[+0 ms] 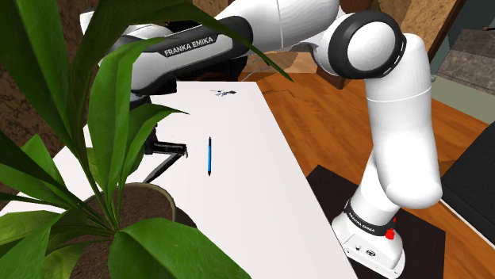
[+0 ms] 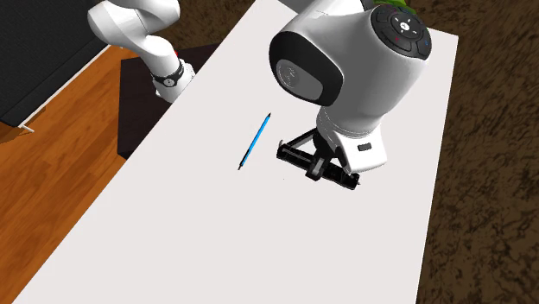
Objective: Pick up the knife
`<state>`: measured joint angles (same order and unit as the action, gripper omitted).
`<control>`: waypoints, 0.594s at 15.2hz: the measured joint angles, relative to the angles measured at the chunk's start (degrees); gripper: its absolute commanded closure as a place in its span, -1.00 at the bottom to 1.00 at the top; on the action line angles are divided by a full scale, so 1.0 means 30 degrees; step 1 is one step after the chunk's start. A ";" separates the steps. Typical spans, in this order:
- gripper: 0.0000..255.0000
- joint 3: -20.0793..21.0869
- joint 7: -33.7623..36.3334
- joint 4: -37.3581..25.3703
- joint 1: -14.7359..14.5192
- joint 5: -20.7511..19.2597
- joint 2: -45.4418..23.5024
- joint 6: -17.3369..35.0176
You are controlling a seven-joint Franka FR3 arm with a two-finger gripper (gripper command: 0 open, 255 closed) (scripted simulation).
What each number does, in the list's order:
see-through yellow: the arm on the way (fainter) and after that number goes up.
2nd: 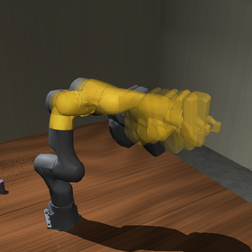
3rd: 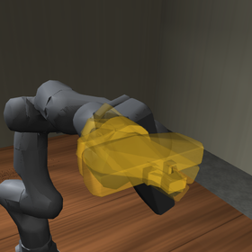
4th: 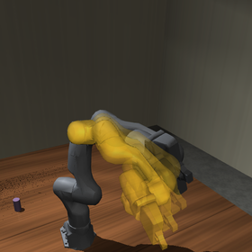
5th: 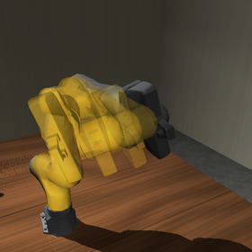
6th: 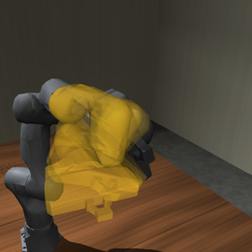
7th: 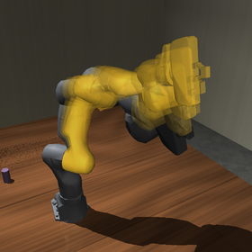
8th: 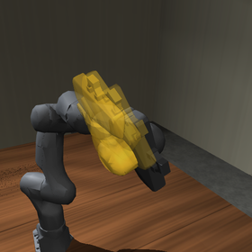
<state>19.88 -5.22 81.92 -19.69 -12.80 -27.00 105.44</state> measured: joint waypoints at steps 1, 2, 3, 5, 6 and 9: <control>1.00 0.0013 -0.0034 -0.0200 -0.0007 0.0029 0.0059 -0.0253; 1.00 0.0025 -0.0051 -0.0380 -0.0023 0.0048 0.0101 -0.0471; 1.00 0.0041 -0.0070 -0.0570 -0.0040 0.0073 0.0151 -0.0707; 1.00 0.0041 -0.0174 -0.1065 -0.0046 0.0098 0.0154 -0.1192; 1.00 0.0050 -0.0194 -0.1292 -0.0068 0.0111 0.0170 -0.1435; 1.00 0.0093 -0.0239 -0.1840 -0.0125 0.0171 0.0322 -0.2124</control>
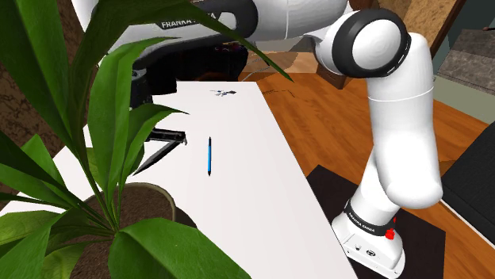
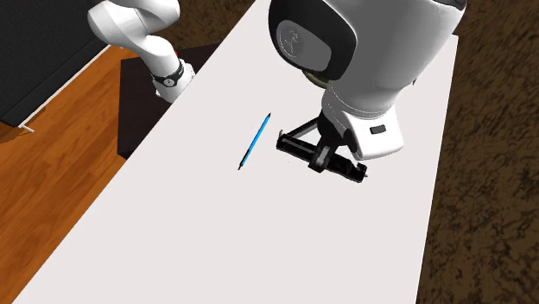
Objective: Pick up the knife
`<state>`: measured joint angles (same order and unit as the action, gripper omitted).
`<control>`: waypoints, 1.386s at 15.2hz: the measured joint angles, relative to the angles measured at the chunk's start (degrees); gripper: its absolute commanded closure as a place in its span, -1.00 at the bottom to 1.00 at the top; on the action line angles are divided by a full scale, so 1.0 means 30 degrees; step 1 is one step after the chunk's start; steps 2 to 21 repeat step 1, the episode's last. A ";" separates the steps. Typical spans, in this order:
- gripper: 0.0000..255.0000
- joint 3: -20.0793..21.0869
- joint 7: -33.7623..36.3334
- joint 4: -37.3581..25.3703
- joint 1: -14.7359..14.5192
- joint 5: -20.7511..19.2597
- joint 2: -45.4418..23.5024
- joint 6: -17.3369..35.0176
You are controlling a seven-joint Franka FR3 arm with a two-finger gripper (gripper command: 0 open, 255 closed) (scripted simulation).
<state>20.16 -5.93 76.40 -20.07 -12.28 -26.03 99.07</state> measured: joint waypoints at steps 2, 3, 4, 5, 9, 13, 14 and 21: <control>1.00 -0.0004 -0.0002 -0.0302 -0.0052 -0.0027 -0.0109 -0.0190; 1.00 -0.0004 -0.0002 -0.0302 -0.0052 -0.0027 -0.0109 -0.0190; 1.00 -0.0004 -0.0002 -0.0302 -0.0052 -0.0027 -0.0109 -0.0190; 1.00 -0.0004 -0.0002 -0.0302 -0.0052 -0.0027 -0.0109 -0.0190; 1.00 -0.0004 -0.0002 -0.0302 -0.0052 -0.0027 -0.0109 -0.0190; 1.00 -0.0004 -0.0002 -0.0302 -0.0052 -0.0027 -0.0109 -0.0190; 1.00 -0.0004 -0.0002 -0.0302 -0.0052 -0.0027 -0.0109 -0.0190; 1.00 -0.0004 -0.0002 -0.0302 -0.0052 -0.0027 -0.0109 -0.0190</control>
